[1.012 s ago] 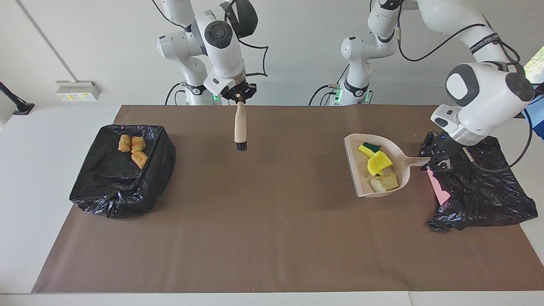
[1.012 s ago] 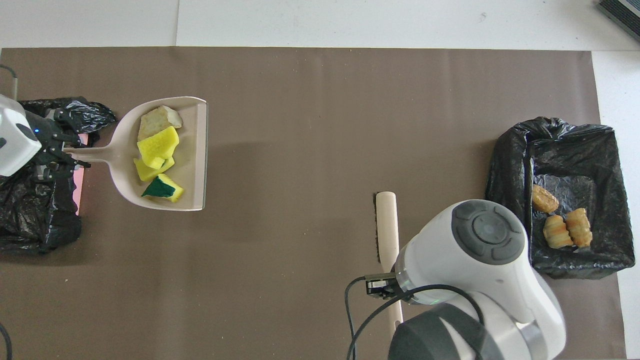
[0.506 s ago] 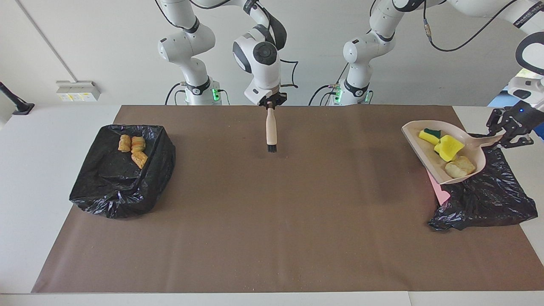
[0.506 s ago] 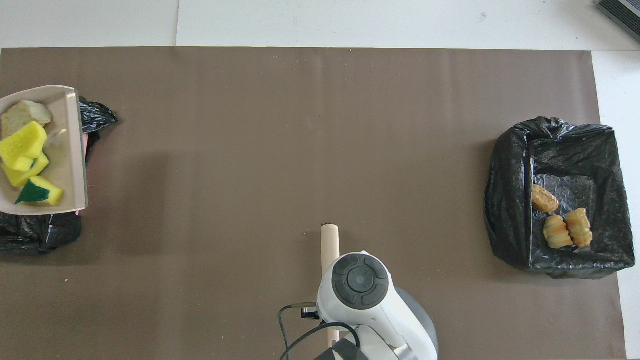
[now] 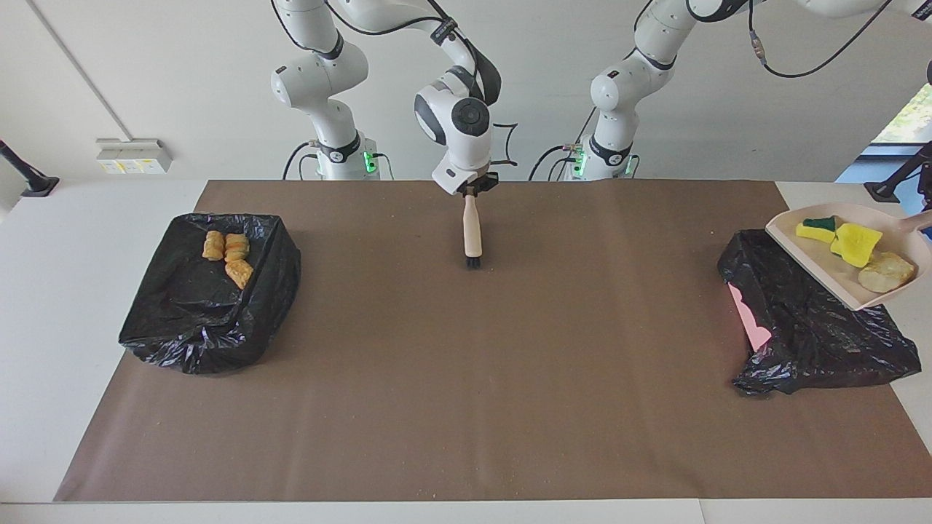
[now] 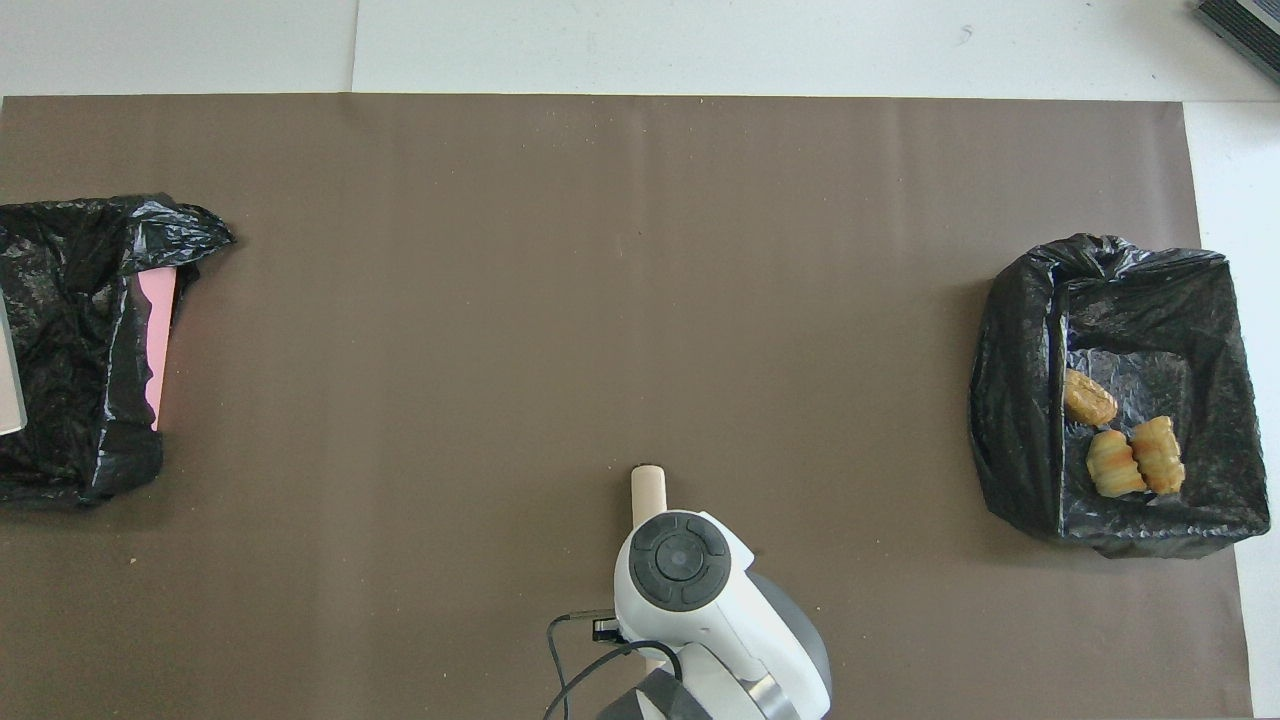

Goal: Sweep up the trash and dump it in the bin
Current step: 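Set the brush down on the table with the right gripper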

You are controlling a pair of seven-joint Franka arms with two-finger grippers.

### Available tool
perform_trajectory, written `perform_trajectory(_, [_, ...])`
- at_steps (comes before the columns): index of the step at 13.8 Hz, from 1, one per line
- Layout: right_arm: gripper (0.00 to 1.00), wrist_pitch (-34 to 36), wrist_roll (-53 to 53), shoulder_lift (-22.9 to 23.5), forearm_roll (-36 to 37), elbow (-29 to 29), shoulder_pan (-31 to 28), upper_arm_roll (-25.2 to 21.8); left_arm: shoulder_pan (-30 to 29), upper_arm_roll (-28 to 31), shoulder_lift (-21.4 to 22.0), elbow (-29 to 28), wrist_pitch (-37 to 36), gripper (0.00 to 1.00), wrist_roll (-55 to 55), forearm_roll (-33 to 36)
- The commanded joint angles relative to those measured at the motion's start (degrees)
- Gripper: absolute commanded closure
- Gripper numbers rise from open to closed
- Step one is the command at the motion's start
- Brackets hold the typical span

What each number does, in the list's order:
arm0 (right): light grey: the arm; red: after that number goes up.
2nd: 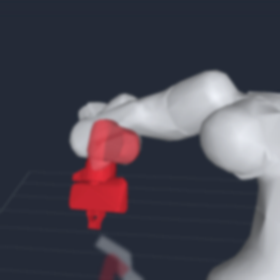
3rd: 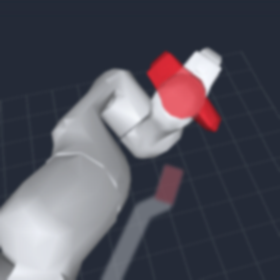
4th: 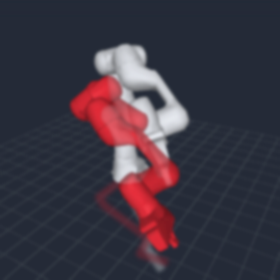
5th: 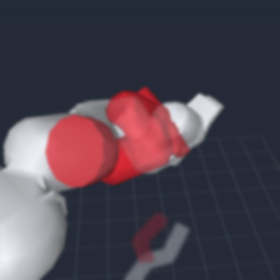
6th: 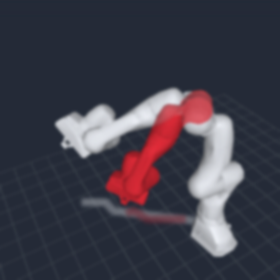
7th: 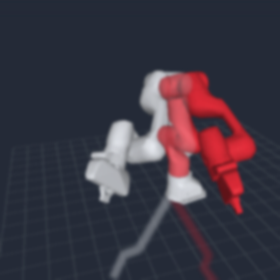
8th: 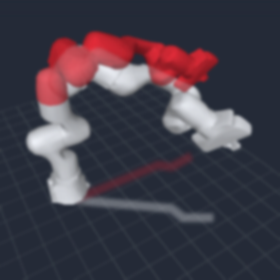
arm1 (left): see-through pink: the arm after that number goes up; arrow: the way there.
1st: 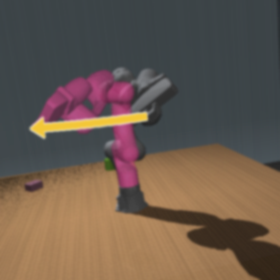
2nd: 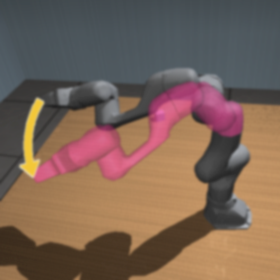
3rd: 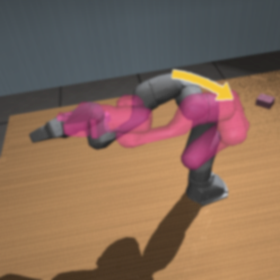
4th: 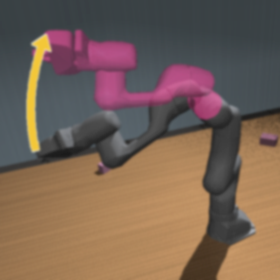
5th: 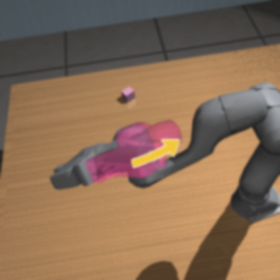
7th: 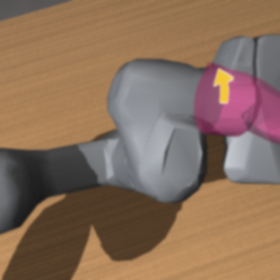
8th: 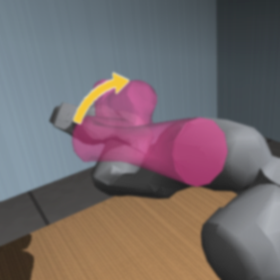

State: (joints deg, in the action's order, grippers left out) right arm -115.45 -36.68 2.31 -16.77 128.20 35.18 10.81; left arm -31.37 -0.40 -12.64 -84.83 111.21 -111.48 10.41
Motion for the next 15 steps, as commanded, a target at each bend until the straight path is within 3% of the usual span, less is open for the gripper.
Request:
perform_trajectory(1, [0.80,-3.81,-0.85,-0.90,-1.07,2.49,0.85,-0.09,-0.27,-0.22,-0.99,1.42,3.48,1.00,1.08,6.10])
perform_trajectory(2, [0.74,-3.91,-0.59,-0.90,-1.07,2.66,0.85,-0.09,-0.27,0.04,-1.68,1.68,4.18,1.00,2.31,7.94])
perform_trajectory(3, [0.60,-4.17,-0.50,-0.81,-1.07,3.01,0.85,-0.09,-0.09,0.30,-1.86,1.60,5.75,1.00,3.89,10.92])
perform_trajectory(5, [0.04,-4.17,-0.33,-0.64,-0.99,2.67,0.94,-0.09,0.43,0.31,-1.78,1.42,7.17,1.00,8.53,17.95])
perform_trajectory(6, [0.00,-4.17,-0.24,0.15,-0.29,1.62,0.85,-0.09,0.44,0.31,-1.69,1.42,7.26,1.00,11.26,20.24])
perform_trajectory(10, [0.00,-4.08,0.03,1.21,2.95,-4.27,-2.48,-0.61,0.87,0.31,-1.25,0.63,7.26,1.00,12.43,25.80])
perform_trajectory(15, [0.00,-3.38,3.79,0.94,11.65,-13.23,-13.71,-0.53,1.84,0.31,-0.99,0.02,7.79,1.00,15.58,32.47])
